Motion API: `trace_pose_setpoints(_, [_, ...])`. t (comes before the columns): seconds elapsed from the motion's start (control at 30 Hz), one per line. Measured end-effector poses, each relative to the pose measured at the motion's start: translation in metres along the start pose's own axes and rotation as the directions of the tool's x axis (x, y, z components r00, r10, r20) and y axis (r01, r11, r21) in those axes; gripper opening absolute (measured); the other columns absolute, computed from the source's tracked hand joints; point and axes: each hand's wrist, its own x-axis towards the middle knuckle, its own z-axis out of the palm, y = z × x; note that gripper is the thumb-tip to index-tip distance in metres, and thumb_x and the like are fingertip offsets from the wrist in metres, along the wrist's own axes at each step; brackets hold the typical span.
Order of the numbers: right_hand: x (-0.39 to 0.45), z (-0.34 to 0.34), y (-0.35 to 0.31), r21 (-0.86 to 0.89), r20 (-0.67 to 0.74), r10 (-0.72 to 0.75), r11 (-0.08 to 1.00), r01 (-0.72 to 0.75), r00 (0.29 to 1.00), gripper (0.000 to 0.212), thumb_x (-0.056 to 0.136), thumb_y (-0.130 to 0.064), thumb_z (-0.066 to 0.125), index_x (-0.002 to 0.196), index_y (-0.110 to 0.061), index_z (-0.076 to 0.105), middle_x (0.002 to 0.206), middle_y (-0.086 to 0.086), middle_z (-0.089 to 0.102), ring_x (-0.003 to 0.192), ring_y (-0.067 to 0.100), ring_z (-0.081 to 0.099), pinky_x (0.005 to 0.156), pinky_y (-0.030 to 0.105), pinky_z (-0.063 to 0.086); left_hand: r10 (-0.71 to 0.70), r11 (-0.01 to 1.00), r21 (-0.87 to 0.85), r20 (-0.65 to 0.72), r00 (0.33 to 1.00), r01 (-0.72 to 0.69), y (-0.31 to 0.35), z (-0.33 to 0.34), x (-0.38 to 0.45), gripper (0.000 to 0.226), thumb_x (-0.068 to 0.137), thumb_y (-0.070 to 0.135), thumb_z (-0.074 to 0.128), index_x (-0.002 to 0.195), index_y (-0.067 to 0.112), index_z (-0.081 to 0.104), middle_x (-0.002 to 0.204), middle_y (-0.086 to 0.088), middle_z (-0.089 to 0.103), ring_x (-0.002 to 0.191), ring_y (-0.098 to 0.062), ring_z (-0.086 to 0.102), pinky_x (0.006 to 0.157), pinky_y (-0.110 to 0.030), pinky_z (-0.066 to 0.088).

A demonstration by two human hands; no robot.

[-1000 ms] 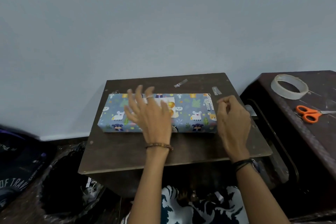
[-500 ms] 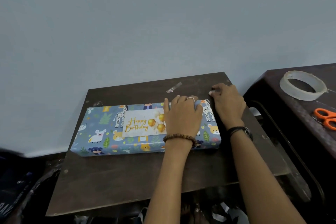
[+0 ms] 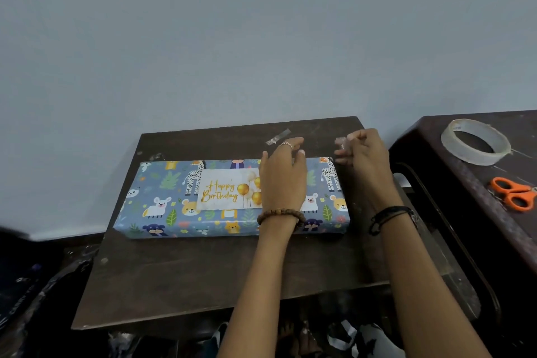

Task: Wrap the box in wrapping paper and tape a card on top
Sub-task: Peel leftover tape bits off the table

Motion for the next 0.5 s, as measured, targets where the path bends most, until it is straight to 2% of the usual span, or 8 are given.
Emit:
trace_pose_setpoints(0.07, [-0.004,0.005,-0.009,0.038,0.077,-0.054,0.998,0.051,0.996,0.019,0.101,-0.009,0.035,0.086,-0.018,0.041,0.096,0.015,0.065,0.061,0.01,0.06,0.054,0.018,0.05,-0.02,0.993,-0.118,-0.018,1.0,0.018,0.002,-0.004,0.001,0.032,0.095,0.009,0.046,0.125,0.011,0.056,0.123,-0.006,0.061,0.114,-0.013,0.055,0.111,-0.035,0.031])
trace_pose_setpoints(0.1, [-0.006,0.007,-0.013,0.046,0.113,-0.091,0.995,0.087,0.989,0.015,0.101,-0.008,0.034,0.091,-0.017,0.04,0.093,0.014,0.066,0.058,0.007,0.059,0.053,0.016,0.048,-0.03,0.986,-0.164,-0.018,0.999,0.027,0.002,-0.006,0.001,0.033,0.094,0.009,0.048,0.126,0.011,0.056,0.123,-0.007,0.062,0.115,-0.013,0.055,0.107,-0.025,0.034])
trace_pose_setpoints(0.17, [-0.009,0.012,-0.019,0.003,0.184,-0.163,0.986,0.165,0.969,0.014,0.101,-0.007,0.035,0.106,-0.02,0.036,0.091,0.008,0.069,0.062,0.003,0.058,0.059,0.014,0.045,-0.045,0.971,-0.236,-0.02,0.999,0.039,0.001,-0.009,0.003,0.035,0.092,0.008,0.052,0.127,0.01,0.056,0.122,-0.007,0.062,0.11,-0.009,0.056,0.087,-0.005,0.04])
trace_pose_setpoints(0.2, [-0.011,0.014,-0.022,-0.019,0.214,-0.187,0.981,0.195,0.959,0.018,0.101,-0.009,0.037,0.107,-0.025,0.035,0.093,0.006,0.07,0.067,0.002,0.058,0.064,0.015,0.044,-0.051,0.961,-0.272,-0.031,0.998,0.041,0.0,-0.01,0.004,0.035,0.091,0.009,0.054,0.127,0.01,0.056,0.12,-0.007,0.063,0.106,-0.006,0.056,0.082,-0.003,0.04])
trace_pose_setpoints(0.3, [-0.015,0.02,-0.036,-0.014,0.257,-0.187,0.98,0.197,0.948,0.01,0.099,-0.018,0.045,0.103,-0.025,0.041,0.093,0.005,0.068,0.076,0.004,0.059,0.07,0.024,0.046,-0.069,0.916,-0.4,-0.052,0.996,0.043,-0.001,-0.015,0.006,0.033,0.089,0.011,0.058,0.123,0.009,0.059,0.114,-0.005,0.066,0.1,-0.003,0.058,0.084,-0.007,0.044])
trace_pose_setpoints(0.4, [-0.021,0.028,-0.049,-0.008,0.341,-0.184,0.98,0.199,0.922,0.002,0.094,-0.022,0.055,0.093,-0.021,0.057,0.085,-0.007,0.068,0.078,-0.002,0.063,0.066,0.014,0.046,-0.088,0.873,-0.486,-0.086,0.992,0.035,-0.006,-0.021,0.007,0.027,0.088,0.016,0.062,0.114,0.011,0.066,0.107,-0.004,0.069,0.102,-0.008,0.062,0.089,-0.019,0.049])
trace_pose_setpoints(0.5, [-0.029,0.041,-0.053,0.03,0.389,-0.21,0.976,0.216,0.897,0.008,0.088,-0.017,0.063,0.083,-0.021,0.069,0.081,-0.005,0.07,0.078,-0.002,0.063,0.064,0.006,0.042,-0.172,0.749,-0.657,-0.068,0.983,0.086,-0.008,-0.029,0.008,0.016,0.086,0.009,0.064,0.101,0.009,0.069,0.089,-0.006,0.071,0.087,-0.012,0.068,0.077,-0.024,0.055])
